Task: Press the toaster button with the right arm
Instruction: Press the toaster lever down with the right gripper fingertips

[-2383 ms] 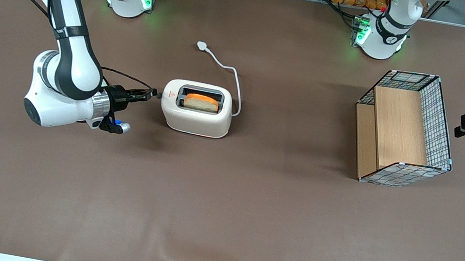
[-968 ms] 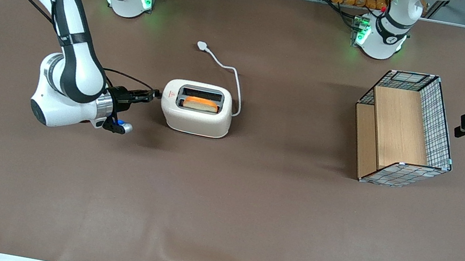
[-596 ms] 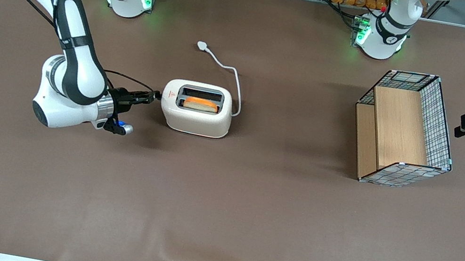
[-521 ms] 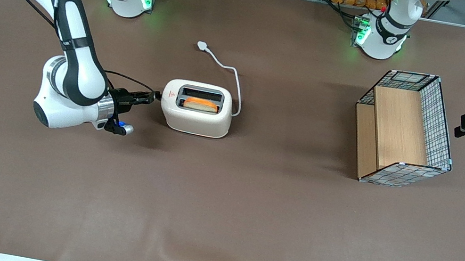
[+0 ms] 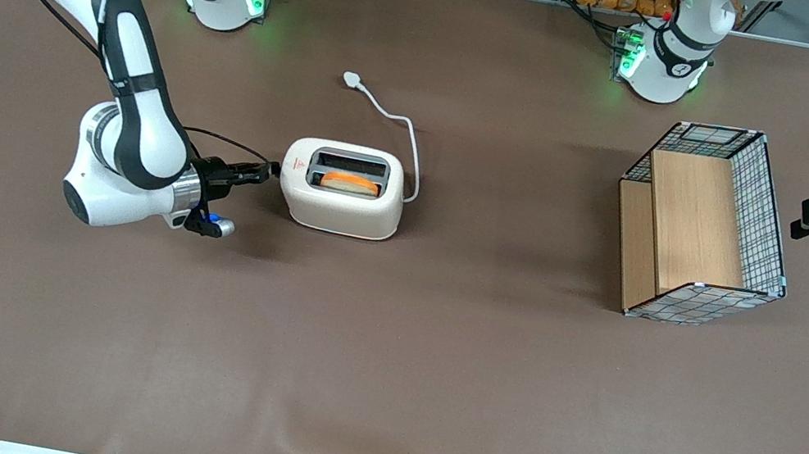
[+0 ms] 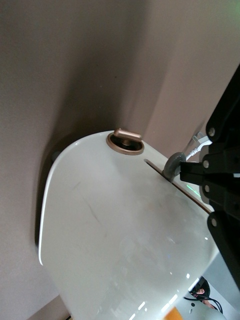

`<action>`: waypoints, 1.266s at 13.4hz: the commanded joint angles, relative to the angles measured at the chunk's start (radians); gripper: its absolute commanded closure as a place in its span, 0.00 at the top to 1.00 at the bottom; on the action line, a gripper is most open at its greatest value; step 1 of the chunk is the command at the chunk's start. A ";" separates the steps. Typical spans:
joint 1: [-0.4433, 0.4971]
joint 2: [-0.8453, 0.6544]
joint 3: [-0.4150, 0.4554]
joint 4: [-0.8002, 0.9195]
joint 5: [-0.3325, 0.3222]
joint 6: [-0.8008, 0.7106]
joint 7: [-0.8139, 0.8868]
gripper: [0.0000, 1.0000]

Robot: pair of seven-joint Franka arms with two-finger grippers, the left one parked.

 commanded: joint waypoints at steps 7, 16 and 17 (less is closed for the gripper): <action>0.008 0.071 -0.005 -0.005 0.021 0.053 -0.064 0.00; 0.012 0.103 -0.005 0.003 0.024 0.073 -0.064 0.01; 0.012 0.102 -0.005 0.004 0.024 0.071 -0.064 0.02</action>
